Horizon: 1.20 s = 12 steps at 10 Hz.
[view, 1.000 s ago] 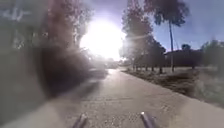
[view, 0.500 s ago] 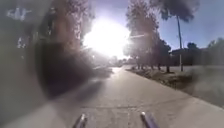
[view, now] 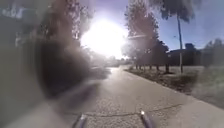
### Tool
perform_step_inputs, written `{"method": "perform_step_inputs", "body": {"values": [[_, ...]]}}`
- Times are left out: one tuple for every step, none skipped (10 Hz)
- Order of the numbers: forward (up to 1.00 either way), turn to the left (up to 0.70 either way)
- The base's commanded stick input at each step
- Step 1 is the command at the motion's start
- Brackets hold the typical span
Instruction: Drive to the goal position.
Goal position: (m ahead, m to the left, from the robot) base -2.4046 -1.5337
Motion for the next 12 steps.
{"method": "perform_step_inputs", "body": {"values": [[0.0,-1.0],[0.0,-1.0],[0.0,-1.0],[0.0,-1.0],[0.0,-1.0],[0.0,-1.0],[0.0,-1.0],[0.0,-1.0],[0.0,-1.0],[0.0,-1.0],[0.0,-1.0],[0.0,-1.0]]}}
